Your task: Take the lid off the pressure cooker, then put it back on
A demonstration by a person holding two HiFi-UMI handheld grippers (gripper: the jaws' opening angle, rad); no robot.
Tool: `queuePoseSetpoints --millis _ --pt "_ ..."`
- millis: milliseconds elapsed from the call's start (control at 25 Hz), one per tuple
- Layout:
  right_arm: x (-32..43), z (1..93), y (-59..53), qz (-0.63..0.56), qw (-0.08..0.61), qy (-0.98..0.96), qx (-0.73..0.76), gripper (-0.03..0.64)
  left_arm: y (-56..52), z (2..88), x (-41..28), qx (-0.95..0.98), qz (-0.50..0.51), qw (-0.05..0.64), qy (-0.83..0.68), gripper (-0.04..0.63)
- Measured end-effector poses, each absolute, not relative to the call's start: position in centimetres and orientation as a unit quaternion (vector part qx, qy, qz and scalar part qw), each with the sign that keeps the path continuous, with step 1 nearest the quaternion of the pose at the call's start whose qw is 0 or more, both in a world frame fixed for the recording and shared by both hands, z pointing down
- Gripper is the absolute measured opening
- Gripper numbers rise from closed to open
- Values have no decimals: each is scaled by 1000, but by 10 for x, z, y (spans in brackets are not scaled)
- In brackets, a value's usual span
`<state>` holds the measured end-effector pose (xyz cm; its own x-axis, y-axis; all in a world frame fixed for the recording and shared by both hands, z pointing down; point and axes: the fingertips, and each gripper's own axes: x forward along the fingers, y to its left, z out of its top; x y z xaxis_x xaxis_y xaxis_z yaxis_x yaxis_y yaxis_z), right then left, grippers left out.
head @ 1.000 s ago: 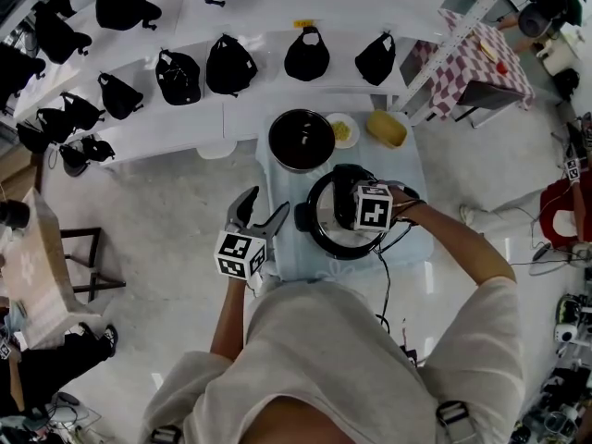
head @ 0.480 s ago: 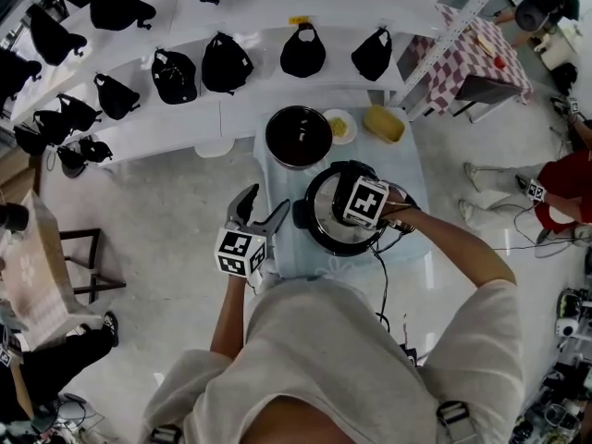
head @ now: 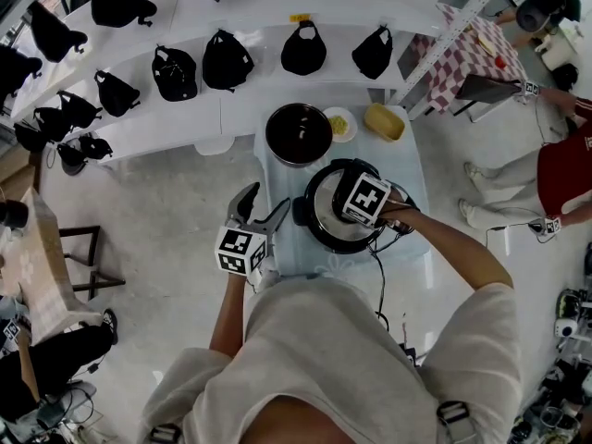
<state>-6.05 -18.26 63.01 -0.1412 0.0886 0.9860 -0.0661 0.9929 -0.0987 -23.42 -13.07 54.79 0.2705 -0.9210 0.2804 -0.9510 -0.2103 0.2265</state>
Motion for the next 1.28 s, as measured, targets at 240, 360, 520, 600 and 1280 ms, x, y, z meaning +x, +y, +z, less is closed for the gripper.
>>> queuePoseSetpoints --millis 240,360,520,600,1280 --pt "-58 625 -180 46 662 -748 -18 270 -131 544 -230 783 46 171 -596 321" --pt "-59 614 -182 40 658 -752 -21 270 -131 542 -231 784 48 171 -595 321" --pt "-56 600 -186 42 650 -759 -13 270 -132 542 -225 788 49 171 -589 321" --pt "-54 594 -187 43 643 -765 -4 270 -134 541 -222 792 50 169 -584 321" --pt "70 560 -207 125 613 -766 149 270 -179 530 -125 867 60 145 -473 321"
